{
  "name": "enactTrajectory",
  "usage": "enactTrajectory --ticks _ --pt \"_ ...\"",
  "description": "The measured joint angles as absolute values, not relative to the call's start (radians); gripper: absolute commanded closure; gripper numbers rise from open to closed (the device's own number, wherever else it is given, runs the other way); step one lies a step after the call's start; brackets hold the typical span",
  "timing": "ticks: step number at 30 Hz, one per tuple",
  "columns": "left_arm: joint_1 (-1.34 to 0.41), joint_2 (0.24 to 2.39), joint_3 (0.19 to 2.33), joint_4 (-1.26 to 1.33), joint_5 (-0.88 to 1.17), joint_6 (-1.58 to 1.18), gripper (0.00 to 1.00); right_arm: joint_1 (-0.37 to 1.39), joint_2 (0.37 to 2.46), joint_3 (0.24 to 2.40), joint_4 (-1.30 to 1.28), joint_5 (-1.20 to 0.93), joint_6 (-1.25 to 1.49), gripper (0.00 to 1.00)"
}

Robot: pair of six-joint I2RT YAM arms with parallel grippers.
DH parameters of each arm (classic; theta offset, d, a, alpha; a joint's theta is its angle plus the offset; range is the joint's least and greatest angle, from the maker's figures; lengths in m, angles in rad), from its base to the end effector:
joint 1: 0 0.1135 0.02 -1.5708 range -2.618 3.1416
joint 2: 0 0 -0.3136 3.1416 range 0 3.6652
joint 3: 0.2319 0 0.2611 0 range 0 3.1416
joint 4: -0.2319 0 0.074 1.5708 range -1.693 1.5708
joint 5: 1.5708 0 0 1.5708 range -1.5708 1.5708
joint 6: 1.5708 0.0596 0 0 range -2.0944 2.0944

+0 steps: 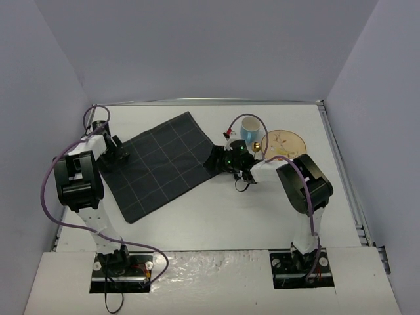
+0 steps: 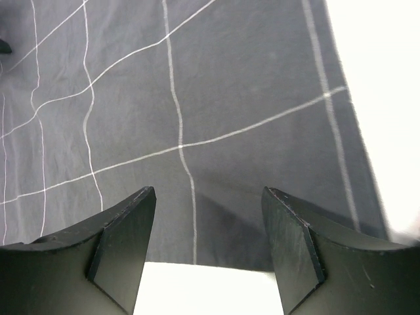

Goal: Set the dinner table for one person

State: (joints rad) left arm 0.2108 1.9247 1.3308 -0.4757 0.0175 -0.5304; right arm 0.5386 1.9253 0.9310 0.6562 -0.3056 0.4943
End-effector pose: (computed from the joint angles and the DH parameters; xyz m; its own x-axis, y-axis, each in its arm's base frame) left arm 0.4276 0.0904 0.1980 -0.6381 -0.6538 -0.4067 -0.6072 0.7521 -0.2563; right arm 0.3695 0.2417 0.1839 -0.5983 0.1695 -0.7831 -0.5100 0.6732 0.5354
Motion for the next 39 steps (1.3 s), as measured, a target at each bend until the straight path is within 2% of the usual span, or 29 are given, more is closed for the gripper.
enactTrajectory --ticks 6,13,18,21,25,28,35,39 --pt "0.213 1.93 1.333 -0.472 0.009 -0.534 0.26 0.519 1.901 0.9 0.661 -0.294 0.493 0.37" --pt "0.212 1.914 1.335 -0.482 0.043 -0.535 0.15 0.533 1.858 0.934 0.508 -0.261 0.424 0.35" --pt "0.186 1.807 1.335 -0.545 0.067 -0.533 0.14 0.564 1.855 1.076 0.367 -0.256 0.368 0.34" --pt "0.161 1.672 1.294 -0.546 0.08 -0.535 0.14 0.582 1.859 1.192 0.32 -0.265 0.343 0.32" --pt "0.129 1.443 1.128 -0.558 0.102 -0.545 0.16 0.596 1.892 1.344 0.312 -0.279 0.312 0.31" --pt "0.099 1.352 0.991 -0.555 0.109 -0.564 0.19 0.597 1.963 1.447 0.304 -0.296 0.288 0.3" --pt "0.032 1.337 0.73 -0.538 0.137 -0.626 0.3 0.597 2.174 1.57 0.289 -0.316 0.238 0.3" --pt "0.024 1.32 0.682 -0.5 0.14 -0.672 0.33 0.595 2.26 1.597 0.285 -0.326 0.217 0.3"
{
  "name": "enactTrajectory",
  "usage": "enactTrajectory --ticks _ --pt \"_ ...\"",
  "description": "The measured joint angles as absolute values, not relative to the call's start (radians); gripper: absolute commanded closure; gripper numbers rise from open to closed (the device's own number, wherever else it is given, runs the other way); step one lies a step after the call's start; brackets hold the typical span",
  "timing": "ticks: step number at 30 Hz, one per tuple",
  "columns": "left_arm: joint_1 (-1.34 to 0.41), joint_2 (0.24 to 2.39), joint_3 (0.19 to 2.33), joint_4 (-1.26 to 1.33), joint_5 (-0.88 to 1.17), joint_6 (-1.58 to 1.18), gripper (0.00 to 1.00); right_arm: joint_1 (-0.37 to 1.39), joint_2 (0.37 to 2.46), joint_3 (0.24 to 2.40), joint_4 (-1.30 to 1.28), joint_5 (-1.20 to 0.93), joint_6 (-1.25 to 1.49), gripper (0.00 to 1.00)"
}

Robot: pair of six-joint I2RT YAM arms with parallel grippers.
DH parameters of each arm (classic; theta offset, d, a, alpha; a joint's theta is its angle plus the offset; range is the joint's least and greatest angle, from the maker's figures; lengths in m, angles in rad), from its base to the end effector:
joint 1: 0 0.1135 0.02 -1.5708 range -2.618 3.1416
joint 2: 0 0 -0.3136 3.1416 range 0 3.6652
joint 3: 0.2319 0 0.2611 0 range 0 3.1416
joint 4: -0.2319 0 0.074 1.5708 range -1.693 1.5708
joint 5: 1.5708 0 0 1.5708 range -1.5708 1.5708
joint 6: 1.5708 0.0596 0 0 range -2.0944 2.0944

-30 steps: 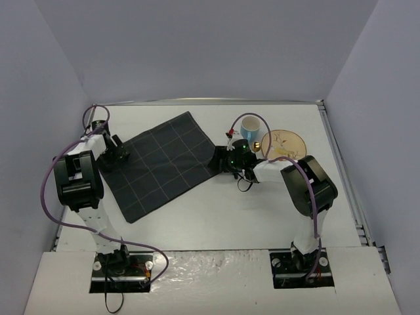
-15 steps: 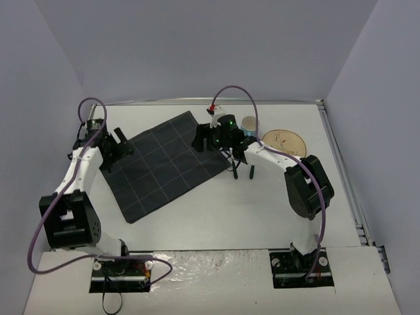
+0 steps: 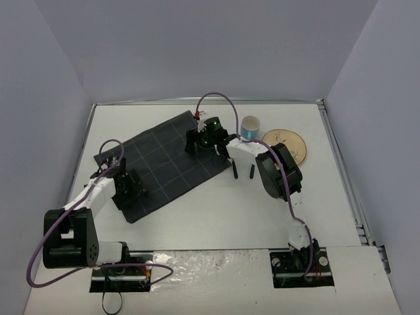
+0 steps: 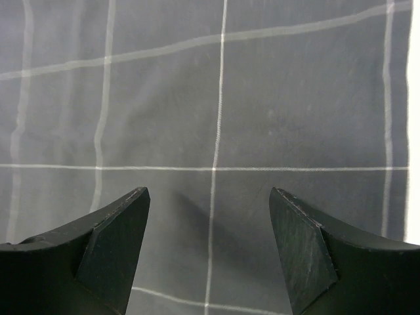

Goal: Set the dinner table for one person

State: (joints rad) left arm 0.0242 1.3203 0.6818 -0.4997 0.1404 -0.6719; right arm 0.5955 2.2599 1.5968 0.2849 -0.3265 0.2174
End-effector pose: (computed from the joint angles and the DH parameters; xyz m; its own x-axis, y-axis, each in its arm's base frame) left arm 0.2380 -0.0026 0.1933 -0.7319 -0.6342 -0.2490 -0.5378 0.7622 -0.3604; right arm 0.4676 0.3399 0.1982 -0.4663 -0.0692 -0.8819 -0.6938 0.6471 0.3161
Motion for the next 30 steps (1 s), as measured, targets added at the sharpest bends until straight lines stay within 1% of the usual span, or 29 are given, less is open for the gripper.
enactTrajectory --ticks 3,12,17,19,20,21,24,27,30 --pt "0.024 1.314 0.672 -0.48 0.137 -0.694 0.36 0.592 2.287 1.605 0.299 -0.335 0.207 0.29" --pt "0.026 1.299 0.648 -0.455 0.13 -0.736 0.37 0.556 2.307 1.614 0.336 -0.349 0.205 0.29" --pt "0.026 1.287 0.66 -0.469 0.135 -0.741 0.29 0.549 2.307 1.617 0.334 -0.354 0.204 0.27" --pt "0.026 1.29 0.696 -0.488 0.141 -0.738 0.28 0.549 2.306 1.624 0.328 -0.358 0.204 0.26" --pt "0.026 1.291 0.721 -0.503 0.143 -0.731 0.27 0.549 2.303 1.629 0.323 -0.36 0.204 0.24" --pt "0.025 1.294 0.758 -0.52 0.146 -0.724 0.27 0.549 2.298 1.634 0.317 -0.364 0.204 0.22" --pt "0.025 1.309 0.917 -0.538 0.154 -0.693 0.27 0.549 2.269 1.642 0.308 -0.372 0.209 0.19" --pt "0.025 1.36 1.092 -0.477 0.168 -0.654 0.27 0.549 2.206 1.639 0.314 -0.375 0.224 0.16" --pt "0.025 1.446 1.21 -0.378 0.213 -0.632 0.28 0.549 2.117 1.605 0.352 -0.375 0.253 0.16"
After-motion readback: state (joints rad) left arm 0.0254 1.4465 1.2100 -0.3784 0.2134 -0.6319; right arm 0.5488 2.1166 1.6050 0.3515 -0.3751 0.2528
